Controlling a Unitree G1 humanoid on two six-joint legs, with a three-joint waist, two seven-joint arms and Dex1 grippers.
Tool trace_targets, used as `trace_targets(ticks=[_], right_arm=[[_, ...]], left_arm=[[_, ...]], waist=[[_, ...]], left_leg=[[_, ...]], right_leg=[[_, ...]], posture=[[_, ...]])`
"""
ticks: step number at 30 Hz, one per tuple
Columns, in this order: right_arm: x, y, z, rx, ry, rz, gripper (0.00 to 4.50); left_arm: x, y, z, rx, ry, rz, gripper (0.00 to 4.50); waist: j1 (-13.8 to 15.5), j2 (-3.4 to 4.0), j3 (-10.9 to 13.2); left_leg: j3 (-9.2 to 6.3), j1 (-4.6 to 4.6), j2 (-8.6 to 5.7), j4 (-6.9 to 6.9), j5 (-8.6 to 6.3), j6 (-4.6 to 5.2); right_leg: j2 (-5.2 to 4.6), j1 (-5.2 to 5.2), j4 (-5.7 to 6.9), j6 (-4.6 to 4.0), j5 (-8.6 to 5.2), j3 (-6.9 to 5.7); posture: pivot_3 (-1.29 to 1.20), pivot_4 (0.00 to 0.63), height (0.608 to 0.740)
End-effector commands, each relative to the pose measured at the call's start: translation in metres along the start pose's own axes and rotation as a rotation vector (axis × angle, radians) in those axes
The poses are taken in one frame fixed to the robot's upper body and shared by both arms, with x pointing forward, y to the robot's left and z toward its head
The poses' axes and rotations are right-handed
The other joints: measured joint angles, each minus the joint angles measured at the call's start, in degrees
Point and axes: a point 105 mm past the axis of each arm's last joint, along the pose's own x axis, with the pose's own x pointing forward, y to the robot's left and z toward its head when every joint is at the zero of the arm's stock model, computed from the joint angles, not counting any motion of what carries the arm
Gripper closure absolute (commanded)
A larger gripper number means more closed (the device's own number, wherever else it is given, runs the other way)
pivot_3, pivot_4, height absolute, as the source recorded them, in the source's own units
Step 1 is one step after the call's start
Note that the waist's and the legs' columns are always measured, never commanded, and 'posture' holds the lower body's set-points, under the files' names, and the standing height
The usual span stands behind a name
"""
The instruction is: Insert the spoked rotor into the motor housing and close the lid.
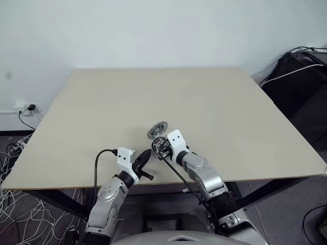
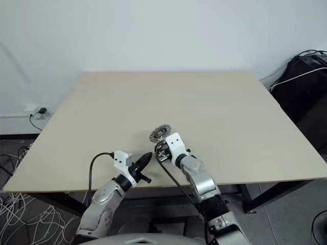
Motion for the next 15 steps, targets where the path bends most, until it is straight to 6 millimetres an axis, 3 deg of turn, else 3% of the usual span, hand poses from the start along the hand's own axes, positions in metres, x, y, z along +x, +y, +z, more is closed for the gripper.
trace_targets(ticks=[1, 6, 10, 15], right_arm=[[-0.003, -0.005, 0.004, -0.013, -0.01, -0.003, 4.5], [-0.021, 0.002, 0.029, -0.172, -0.064, 0.117, 4.5], [-0.035, 0.001, 0.036, -0.371, -0.02, 0.231, 4.5], [-0.038, -0.013, 0.035, -0.555, 0.09, 0.302, 4.5]], left_arm=[[0.002, -0.003, 0.009, 0.065, -0.038, -0.016, 4.48], [0.002, -0.004, 0.01, 0.147, -0.04, -0.025, 4.48], [0.001, -0.003, 0.005, 0.218, -0.018, -0.047, 4.48], [-0.001, 0.003, 0.0, 0.279, -0.012, -0.057, 4.48]], waist=[[0.01, 0.06, -0.04], [0.04, 0.09, -0.03], [0.02, 0.1, -0.02], [0.14, 0.09, -0.01]], left_leg=[[0.0, 0.01, 0.0, 0.0, 0.0, 0.0], [0.0, -0.01, -0.03, 0.01, 0.0, 0.01], [0.0, -0.01, -0.03, 0.02, 0.01, 0.06], [0.0, 0.01, 0.01, 0.1, 0.06, 0.13]], right_leg=[[-0.03, 0.01, 0.01, 0.0, 0.0, -0.01], [-0.07, 0.0, 0.02, 0.0, 0.0, -0.02], [-0.05, 0.0, -0.02, 0.0, 0.0, -0.06], [-0.03, 0.02, 0.03, 0.01, 0.0, -0.12]], posture=[[0.0, 0.0, 0.74], [0.0, 0.0, 0.74], [0.0, 0.0, 0.74], [0.0, 0.0, 0.74]])
